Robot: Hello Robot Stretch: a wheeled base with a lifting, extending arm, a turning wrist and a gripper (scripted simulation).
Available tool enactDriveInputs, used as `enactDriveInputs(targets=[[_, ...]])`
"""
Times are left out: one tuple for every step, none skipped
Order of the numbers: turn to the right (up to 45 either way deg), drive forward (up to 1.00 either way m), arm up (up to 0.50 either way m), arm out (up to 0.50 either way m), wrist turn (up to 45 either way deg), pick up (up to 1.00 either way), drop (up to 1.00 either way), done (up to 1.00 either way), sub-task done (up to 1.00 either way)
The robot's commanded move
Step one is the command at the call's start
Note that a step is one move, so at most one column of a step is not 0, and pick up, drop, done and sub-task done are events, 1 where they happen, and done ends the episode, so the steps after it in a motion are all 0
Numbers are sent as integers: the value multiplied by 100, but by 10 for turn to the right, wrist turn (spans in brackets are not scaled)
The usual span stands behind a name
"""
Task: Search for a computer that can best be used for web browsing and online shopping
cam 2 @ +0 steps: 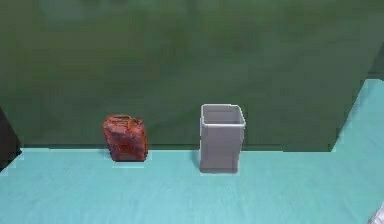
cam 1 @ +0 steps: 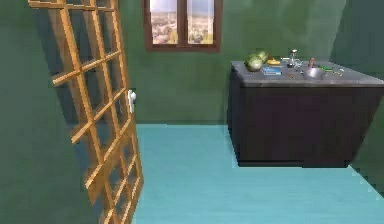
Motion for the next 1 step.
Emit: enactDriveInputs(targets=[[0,100,0,0,0,0,0,0,0]])
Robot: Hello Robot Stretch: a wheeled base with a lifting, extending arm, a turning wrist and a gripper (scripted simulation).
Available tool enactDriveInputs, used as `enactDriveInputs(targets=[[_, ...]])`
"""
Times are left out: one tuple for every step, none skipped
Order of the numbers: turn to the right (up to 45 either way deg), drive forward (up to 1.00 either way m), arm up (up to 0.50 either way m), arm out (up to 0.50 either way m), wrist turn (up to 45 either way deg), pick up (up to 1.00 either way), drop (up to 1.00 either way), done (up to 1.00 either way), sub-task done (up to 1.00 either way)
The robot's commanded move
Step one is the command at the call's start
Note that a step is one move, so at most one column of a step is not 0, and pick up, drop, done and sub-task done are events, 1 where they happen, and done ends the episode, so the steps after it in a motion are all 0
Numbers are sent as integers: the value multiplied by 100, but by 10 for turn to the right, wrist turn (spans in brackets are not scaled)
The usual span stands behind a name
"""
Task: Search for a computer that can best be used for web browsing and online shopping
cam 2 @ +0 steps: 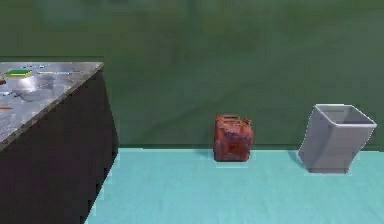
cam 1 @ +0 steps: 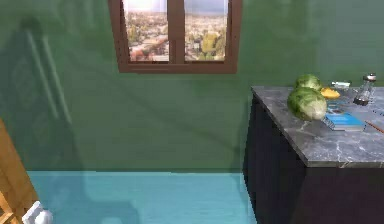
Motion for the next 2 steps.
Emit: enactDriveInputs(targets=[[0,65,0,0,0,0,0,0,0],[-450,0,0,0,0,0,0,0,0]])
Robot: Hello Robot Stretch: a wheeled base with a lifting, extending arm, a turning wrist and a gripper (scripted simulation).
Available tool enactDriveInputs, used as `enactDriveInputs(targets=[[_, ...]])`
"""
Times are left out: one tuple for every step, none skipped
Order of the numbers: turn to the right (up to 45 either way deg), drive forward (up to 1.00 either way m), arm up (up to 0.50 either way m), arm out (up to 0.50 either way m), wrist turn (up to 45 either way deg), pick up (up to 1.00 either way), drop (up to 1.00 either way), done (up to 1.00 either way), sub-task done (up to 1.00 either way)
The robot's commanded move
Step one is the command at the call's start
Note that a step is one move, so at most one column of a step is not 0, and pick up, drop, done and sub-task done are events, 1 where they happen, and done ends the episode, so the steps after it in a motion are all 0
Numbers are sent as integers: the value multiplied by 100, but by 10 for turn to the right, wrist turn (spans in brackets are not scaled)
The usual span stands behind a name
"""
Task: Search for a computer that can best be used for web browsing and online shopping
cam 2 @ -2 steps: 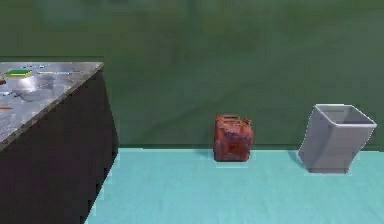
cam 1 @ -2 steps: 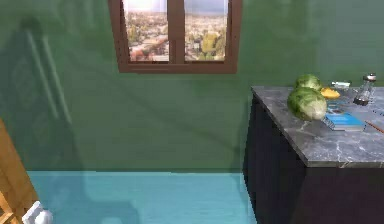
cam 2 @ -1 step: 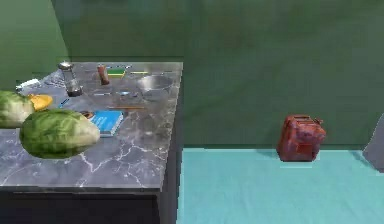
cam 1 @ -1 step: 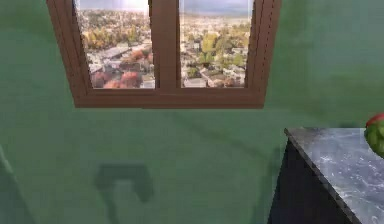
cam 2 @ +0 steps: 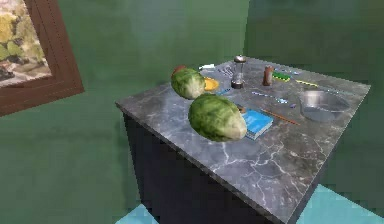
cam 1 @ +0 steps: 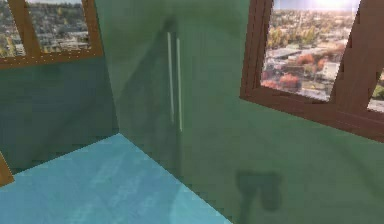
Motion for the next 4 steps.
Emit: enactDriveInputs(targets=[[-60,0,0,0,0,0,0,0,0],[0,30,0,0,0,0,0,0,0],[-390,0,0,0,0,0,0,0,0],[0,50,0,0,0,0,0,0,0]])
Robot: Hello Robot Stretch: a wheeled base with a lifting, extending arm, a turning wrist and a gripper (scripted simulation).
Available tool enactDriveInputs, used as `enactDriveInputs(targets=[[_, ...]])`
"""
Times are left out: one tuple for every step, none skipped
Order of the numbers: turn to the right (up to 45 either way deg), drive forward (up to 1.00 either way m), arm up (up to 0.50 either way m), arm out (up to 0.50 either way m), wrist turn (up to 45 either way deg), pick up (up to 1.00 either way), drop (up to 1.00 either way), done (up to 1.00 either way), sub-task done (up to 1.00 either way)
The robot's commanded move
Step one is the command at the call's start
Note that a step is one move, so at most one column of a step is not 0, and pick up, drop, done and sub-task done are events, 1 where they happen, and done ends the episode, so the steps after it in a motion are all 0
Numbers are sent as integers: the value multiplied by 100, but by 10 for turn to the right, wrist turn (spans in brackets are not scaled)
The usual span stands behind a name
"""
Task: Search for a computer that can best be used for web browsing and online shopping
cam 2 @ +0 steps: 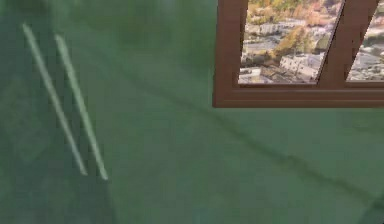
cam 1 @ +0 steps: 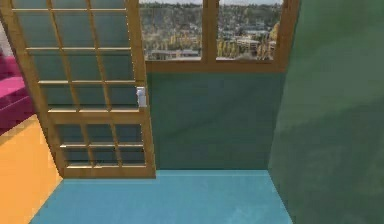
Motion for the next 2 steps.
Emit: enactDriveInputs(targets=[[-240,0,0,0,0,0,0,0,0],[0,30,0,0,0,0,0,0,0]])
